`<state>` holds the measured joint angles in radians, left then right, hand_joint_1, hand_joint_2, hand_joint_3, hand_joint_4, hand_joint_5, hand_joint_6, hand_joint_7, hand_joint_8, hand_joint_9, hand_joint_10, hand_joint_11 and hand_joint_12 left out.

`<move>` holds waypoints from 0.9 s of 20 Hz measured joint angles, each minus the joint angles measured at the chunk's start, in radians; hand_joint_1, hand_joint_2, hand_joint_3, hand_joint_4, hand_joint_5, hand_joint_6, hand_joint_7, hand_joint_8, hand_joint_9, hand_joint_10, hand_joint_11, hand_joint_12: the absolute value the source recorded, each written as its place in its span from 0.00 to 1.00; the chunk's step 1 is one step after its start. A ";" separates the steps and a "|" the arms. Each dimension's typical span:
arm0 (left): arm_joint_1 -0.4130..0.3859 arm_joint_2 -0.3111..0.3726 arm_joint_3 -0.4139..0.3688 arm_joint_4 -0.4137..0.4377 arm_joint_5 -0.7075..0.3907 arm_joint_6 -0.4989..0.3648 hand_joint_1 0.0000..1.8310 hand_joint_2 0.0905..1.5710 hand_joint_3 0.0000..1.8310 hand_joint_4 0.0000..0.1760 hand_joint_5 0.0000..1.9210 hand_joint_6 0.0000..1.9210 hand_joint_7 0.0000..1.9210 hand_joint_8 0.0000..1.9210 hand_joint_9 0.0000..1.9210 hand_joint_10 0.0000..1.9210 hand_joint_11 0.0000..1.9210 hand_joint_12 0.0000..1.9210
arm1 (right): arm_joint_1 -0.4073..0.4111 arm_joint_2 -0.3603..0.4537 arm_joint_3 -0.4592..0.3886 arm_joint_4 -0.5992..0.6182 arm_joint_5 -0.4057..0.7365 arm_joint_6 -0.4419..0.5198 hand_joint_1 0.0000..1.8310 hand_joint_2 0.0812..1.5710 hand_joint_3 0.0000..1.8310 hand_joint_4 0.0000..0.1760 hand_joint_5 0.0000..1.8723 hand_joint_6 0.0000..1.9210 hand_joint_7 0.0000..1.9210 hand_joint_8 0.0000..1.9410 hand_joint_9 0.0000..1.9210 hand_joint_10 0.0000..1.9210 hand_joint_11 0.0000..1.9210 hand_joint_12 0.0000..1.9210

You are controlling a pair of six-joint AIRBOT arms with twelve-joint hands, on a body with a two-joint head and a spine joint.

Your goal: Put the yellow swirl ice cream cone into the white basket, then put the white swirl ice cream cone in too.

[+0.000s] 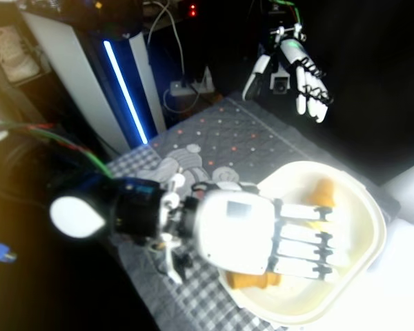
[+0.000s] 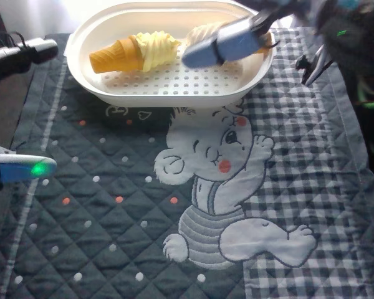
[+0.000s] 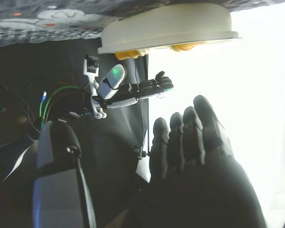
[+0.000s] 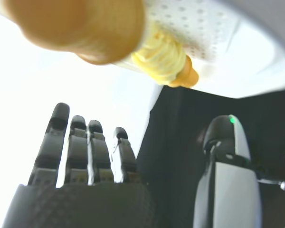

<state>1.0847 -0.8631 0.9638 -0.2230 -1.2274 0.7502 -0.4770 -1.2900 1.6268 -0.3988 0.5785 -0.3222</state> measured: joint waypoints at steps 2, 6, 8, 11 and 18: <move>0.007 0.020 -0.002 0.000 -0.041 -0.003 0.52 0.49 0.00 0.00 0.17 0.00 0.13 0.00 0.09 0.01 0.00 0.30 | 0.001 0.081 -0.054 0.060 0.114 0.000 0.33 0.51 0.00 1.00 0.00 0.00 0.00 0.00 0.00 0.00 0.00 0.00; 0.017 0.067 -0.023 -0.004 -0.150 -0.004 0.51 0.50 0.00 0.14 0.09 0.00 0.09 0.00 0.08 0.00 0.00 0.34 | 0.001 0.249 -0.189 0.100 0.275 -0.003 0.34 0.53 0.01 0.97 0.00 0.00 0.00 0.00 0.00 0.00 0.00 0.00; 0.026 0.076 -0.032 0.013 -0.198 -0.009 0.51 0.51 0.00 0.18 0.07 0.00 0.07 0.00 0.09 0.00 0.00 0.44 | -0.001 0.322 -0.272 0.109 0.321 -0.048 0.35 0.54 0.01 1.00 0.00 0.00 0.00 0.00 0.00 0.00 0.00 0.00; 0.094 0.089 -0.053 -0.001 -0.314 -0.039 0.44 0.49 0.00 0.64 0.07 0.00 0.07 0.00 0.09 0.00 0.00 0.39 | -0.113 0.426 -0.397 0.192 0.476 -0.141 0.38 0.48 0.00 0.80 0.01 0.00 0.05 0.01 0.00 0.00 0.00 0.00; 0.169 0.070 -0.097 -0.051 -0.389 -0.053 0.33 0.56 0.02 0.30 0.06 0.00 0.05 0.00 0.08 0.00 0.00 0.61 | -0.710 0.476 -0.591 0.612 1.008 -0.158 0.36 0.51 0.00 0.92 0.06 0.00 0.09 0.00 0.02 0.00 0.00 0.00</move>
<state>1.2537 -0.7929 0.8665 -0.2737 -1.6169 0.6975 -1.1870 -0.8135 1.0359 0.2127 1.5867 -0.4801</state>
